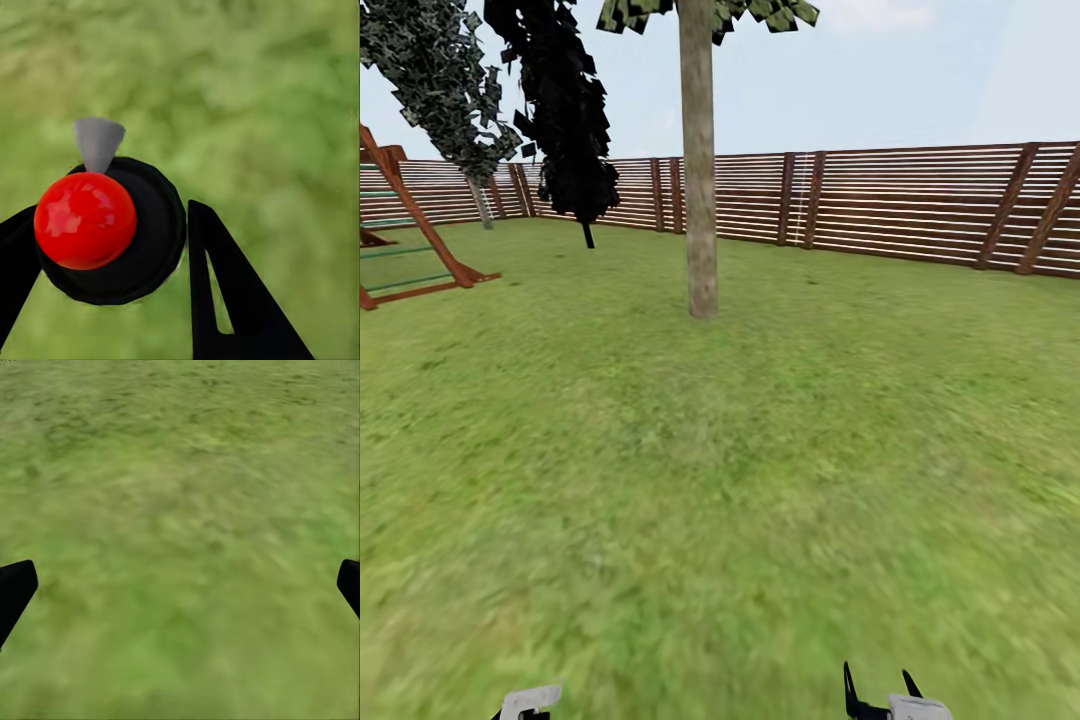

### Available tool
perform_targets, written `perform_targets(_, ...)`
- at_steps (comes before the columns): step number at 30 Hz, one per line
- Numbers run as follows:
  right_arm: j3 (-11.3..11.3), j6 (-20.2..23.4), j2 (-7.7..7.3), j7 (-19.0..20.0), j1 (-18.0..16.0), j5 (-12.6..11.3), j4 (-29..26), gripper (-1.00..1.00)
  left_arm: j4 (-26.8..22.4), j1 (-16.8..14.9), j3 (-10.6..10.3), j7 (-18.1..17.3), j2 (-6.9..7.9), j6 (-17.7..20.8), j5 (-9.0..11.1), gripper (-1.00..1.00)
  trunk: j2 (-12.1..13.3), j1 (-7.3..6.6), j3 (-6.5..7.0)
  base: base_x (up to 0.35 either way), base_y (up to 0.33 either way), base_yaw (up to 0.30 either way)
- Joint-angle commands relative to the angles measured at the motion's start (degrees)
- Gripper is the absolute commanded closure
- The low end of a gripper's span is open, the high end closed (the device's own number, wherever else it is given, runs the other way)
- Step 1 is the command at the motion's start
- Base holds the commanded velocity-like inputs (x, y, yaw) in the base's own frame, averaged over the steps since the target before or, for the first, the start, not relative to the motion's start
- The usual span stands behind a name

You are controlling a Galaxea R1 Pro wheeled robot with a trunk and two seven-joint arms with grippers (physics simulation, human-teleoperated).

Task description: In the garden, pick up the pesticide atomizer on the floor and spray pesticide onto both trees until each tree trunk is fully covered.

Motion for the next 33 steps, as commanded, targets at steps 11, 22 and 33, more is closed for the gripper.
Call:
perform_targets(11,0.0,0.0,0.0,0.0,0.02,0.0,-0.02,-1.0,-0.01,-0.01,0.0,0.0,0.0,-0.01,0.0,1.0,0.0,0.0,0.0,0.338,0.0,0.0)
perform_targets(22,0.0,0.0,0.0,0.0,0.01,0.0,-0.01,-1.0,0.01,-0.02,0.0,0.0,0.0,0.07,0.0,1.0,0.0,0.0,0.0,0.338,0.0,0.0)
perform_targets(33,0.03,0.0,0.0,0.0,0.01,0.0,0.03,-1.0,-0.01,-0.01,0.0,0.0,0.0,0.07,0.0,1.0,0.0,0.0,0.0,0.338,0.0,0.0)
